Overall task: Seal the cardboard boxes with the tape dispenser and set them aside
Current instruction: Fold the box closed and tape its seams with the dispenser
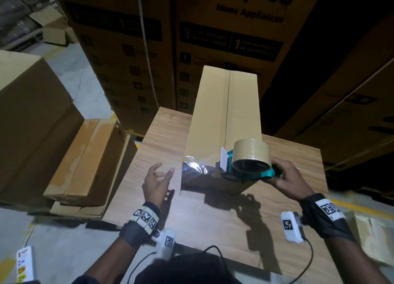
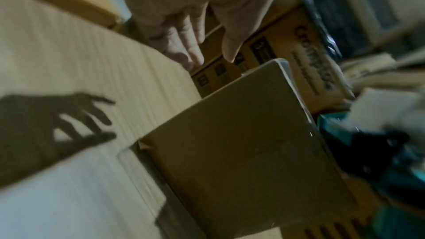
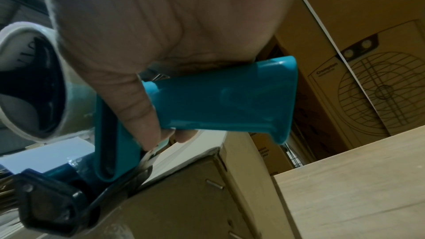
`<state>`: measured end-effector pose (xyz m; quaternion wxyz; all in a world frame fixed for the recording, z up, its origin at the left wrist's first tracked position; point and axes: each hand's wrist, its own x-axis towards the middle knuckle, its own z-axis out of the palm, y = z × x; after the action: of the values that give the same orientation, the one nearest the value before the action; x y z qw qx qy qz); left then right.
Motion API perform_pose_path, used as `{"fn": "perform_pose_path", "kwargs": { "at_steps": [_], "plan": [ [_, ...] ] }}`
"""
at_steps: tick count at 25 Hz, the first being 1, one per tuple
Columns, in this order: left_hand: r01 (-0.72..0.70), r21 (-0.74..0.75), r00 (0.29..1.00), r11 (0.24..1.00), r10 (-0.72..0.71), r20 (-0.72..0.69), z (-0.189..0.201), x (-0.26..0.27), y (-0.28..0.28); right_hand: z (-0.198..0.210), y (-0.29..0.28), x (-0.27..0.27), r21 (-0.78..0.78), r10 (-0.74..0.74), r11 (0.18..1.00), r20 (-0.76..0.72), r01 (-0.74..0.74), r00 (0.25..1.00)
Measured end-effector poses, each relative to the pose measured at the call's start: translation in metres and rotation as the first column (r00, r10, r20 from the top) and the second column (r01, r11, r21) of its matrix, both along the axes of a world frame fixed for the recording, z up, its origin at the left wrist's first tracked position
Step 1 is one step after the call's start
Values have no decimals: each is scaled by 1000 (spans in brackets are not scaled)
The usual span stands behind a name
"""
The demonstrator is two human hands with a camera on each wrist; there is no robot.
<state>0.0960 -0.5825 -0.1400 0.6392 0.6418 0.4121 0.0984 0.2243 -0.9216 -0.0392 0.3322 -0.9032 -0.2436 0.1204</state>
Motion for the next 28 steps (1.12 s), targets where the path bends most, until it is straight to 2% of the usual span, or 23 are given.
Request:
{"fn": "perform_pose_path", "kwargs": {
  "at_steps": [2, 4, 5, 8, 10, 14, 17, 20, 23, 26, 28],
  "plan": [
    [171, 221, 966, 960, -207, 154, 9, -4, -7, -2, 0, -1, -11, 1, 1000, 3, -1, 1000],
    [325, 359, 900, 875, -402, 167, 16, -6, -25, -1, 0, 0, -12, 0, 1000, -1, 0, 1000],
    [333, 396, 893, 855, -421, 158, 18, -6, -33, -1, 0, 1, -13, 3, 1000, 3, -3, 1000],
    [256, 426, 921, 868, -353, 165, 16, -5, -43, -1, 0, 0, -6, 5, 1000, 5, -5, 1000],
    [253, 433, 923, 865, -350, 161, 8, -3, -40, -1, 0, 0, 1, 6, 1000, 5, -6, 1000],
    [304, 483, 921, 821, -383, 72, 1, 1, -43, -4, -2, -2, 25, 1, 1000, 15, -1, 1000],
    [329, 544, 889, 772, -448, 97, -1, 11, -47, -3, -2, -5, 26, 18, 999, 33, -19, 999],
    [289, 611, 885, 737, -449, 124, -6, 21, -37, -1, -2, -7, 25, 4, 1000, 27, -4, 1000],
    [290, 720, 866, 631, -493, 82, -15, 21, -12, -1, 4, -11, 28, 13, 1000, 30, -14, 999],
    [320, 762, 863, 564, -504, 11, -21, 19, 30, 0, 27, -24, 24, 64, 998, 49, -66, 997],
    [339, 811, 858, 478, -511, -57, -16, 21, 60, 1, 50, -34, -2, 130, 991, 78, -130, 988]
  ]
}}
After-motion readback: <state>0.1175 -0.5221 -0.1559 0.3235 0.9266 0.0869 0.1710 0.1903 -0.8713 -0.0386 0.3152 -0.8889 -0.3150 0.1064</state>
